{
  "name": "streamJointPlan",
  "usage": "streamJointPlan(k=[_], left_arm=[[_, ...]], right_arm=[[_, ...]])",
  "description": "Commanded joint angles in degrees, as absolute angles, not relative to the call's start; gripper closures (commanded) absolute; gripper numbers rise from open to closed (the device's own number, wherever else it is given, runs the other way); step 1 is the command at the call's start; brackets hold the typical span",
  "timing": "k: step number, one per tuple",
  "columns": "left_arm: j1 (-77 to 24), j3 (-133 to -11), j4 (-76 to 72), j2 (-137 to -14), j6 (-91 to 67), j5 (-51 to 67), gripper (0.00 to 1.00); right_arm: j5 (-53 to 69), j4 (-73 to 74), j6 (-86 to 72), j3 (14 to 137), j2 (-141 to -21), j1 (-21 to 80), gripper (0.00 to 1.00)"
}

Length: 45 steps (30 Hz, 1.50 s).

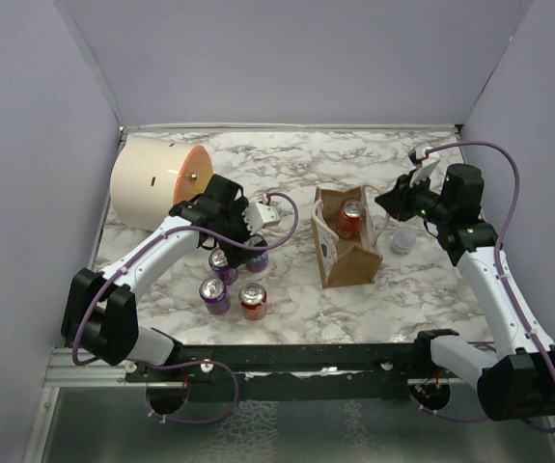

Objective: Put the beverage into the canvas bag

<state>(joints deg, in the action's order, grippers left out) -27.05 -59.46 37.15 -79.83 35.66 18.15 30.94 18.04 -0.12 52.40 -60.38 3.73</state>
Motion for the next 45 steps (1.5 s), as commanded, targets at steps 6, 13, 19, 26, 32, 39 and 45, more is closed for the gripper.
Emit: streamJointPlan(k=[6, 13, 19, 26, 32, 39, 45], left_arm=[[-26.8, -61.3, 34.5, -83.6, 34.9, 25.7, 0.02], [-26.8, -61.4, 32.5, -85.1, 33.3, 28.6, 0.13], [-26.8, -61.7, 32.8, -84.9, 33.0, 29.9, 0.37], [-26.8, -63.0, 34.2, -82.2, 34.4, 29.5, 0.67], [-26.8, -66.9, 38.2, -79.2, 35.5, 28.1, 0.90], [-26.8, -72.0, 38.8, -74.7, 34.7, 26.1, 1.00], [-26.8, -78.2, 39.1, -73.3, 32.8, 27.6, 1.00]], right_arm=[[32.6, 17.3, 0.4, 52.0, -59.6, 3.5, 0.90], [32.5, 17.5, 0.4, 52.0, -59.3, 3.5, 0.90], [32.8, 17.3, 0.4, 51.8, -59.4, 3.5, 0.90], [33.7, 17.0, 0.6, 51.8, -59.3, 3.5, 0.91], [34.1, 16.9, 0.9, 51.8, -59.0, 3.5, 0.93], [34.8, 17.7, 1.2, 52.8, -60.0, 3.5, 0.95], [34.7, 17.5, 1.3, 52.8, -60.6, 3.5, 0.99]])
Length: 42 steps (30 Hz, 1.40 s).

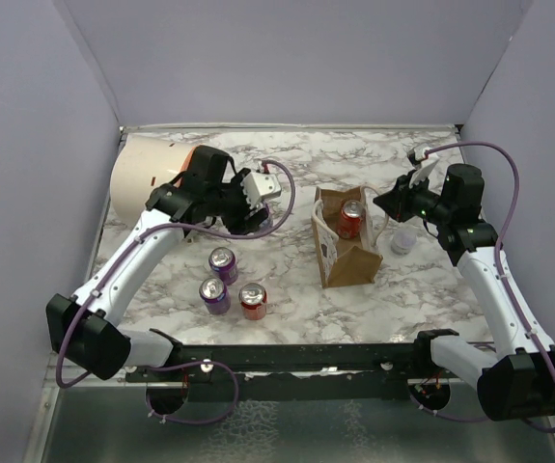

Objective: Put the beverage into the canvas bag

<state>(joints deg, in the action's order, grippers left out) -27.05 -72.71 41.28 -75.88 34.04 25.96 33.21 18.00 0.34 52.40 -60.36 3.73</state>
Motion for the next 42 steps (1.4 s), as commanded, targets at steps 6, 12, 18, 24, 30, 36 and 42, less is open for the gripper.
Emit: streamJointPlan(k=[6, 12, 18, 24, 30, 36, 42], left_arm=[[-26.8, -85.7, 37.6, -73.3, 30.6, 31.4, 1.00], [-27.0, -95.1, 35.3, -76.7, 24.1, 36.2, 1.00], [-30.1, -100.8, 30.8, -81.6, 17.3, 36.9, 1.00], [-33.6, -103.6, 26.0, -86.3, 11.5, 37.3, 1.00], [-37.6, -104.0, 24.3, -89.3, 10.2, 37.5, 1.00], [-40.6, -103.4, 23.3, -91.9, 9.6, 37.1, 1.00], [-42.2, -105.1, 20.4, -95.0, 8.1, 38.5, 1.00]], right_arm=[[34.9, 18.2, 1.6, 53.2, -61.1, 3.5, 0.99], [36.5, 17.6, 1.4, 52.7, -60.8, 3.5, 0.99], [36.2, 17.8, 1.1, 53.4, -61.2, 3.5, 0.99], [35.3, 18.1, 1.1, 53.0, -60.8, 3.5, 0.99], [30.5, 18.0, 1.2, 52.0, -58.7, 3.4, 0.99], [27.5, 17.2, 1.2, 50.1, -57.6, 3.2, 0.99], [26.5, 16.4, 0.9, 48.8, -56.2, 2.3, 0.99]])
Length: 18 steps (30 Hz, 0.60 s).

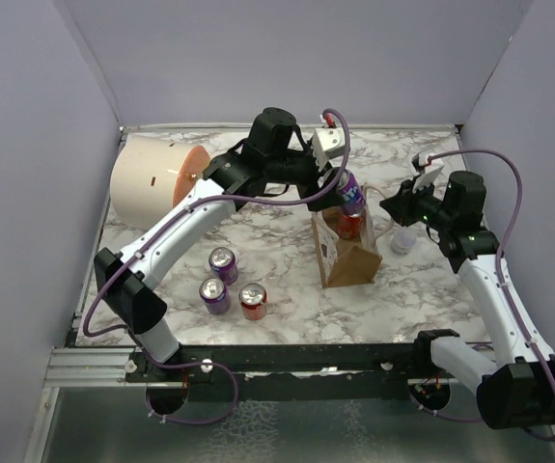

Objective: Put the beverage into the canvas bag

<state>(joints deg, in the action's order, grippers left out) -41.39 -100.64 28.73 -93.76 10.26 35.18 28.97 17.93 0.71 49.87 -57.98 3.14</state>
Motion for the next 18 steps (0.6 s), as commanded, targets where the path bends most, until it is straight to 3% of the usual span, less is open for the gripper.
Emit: streamJointPlan(k=[1, 18], left_arm=[[-42.4, -105.9, 20.0, -96.0, 7.5, 38.7, 1.00], [-44.9, -100.8, 19.1, -102.0, 11.4, 33.9, 1.00]], right_arm=[[26.5, 16.4, 0.8, 48.6, -56.1, 2.1, 0.99], [25.2, 14.6, -0.2, 46.4, -53.2, 0.1, 0.99]])
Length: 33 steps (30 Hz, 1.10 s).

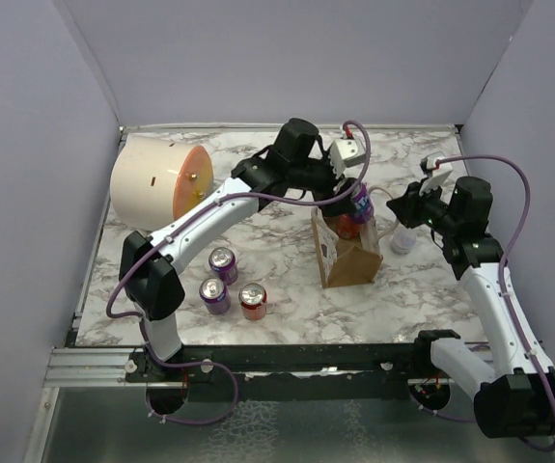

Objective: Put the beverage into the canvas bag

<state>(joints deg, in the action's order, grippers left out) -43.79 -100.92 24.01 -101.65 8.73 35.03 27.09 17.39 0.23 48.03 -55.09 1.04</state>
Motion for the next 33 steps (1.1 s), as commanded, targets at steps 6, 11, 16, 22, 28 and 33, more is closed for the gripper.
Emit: streamJointPlan(k=[6, 11, 16, 22, 28, 33], left_arm=[[-45.1, -98.1, 18.2, -103.1, 11.1, 32.1, 1.00], [-45.2, -96.2, 18.1, -103.4, 11.3, 31.0, 1.00], [-45.2, -95.4, 20.0, -102.8, 12.9, 29.8, 1.00], [-45.1, -94.7, 22.8, -102.1, 14.3, 27.7, 1.00], [-45.1, -94.1, 24.2, -102.0, 16.2, 25.4, 1.00], [-45.1, -95.0, 24.9, -103.6, 15.6, 23.5, 1.00]], right_arm=[[27.2, 15.0, -0.7, 47.0, -54.7, -0.7, 0.99], [28.5, 15.0, -1.0, 47.1, -55.1, -0.7, 0.99], [28.8, 15.4, -0.9, 47.5, -55.1, -0.7, 0.99], [31.0, 15.2, -0.8, 47.7, -55.0, -0.7, 0.99], [30.7, 16.1, 0.3, 48.3, -54.2, -0.7, 0.99], [31.1, 16.2, 0.3, 48.2, -53.7, -0.7, 0.99]])
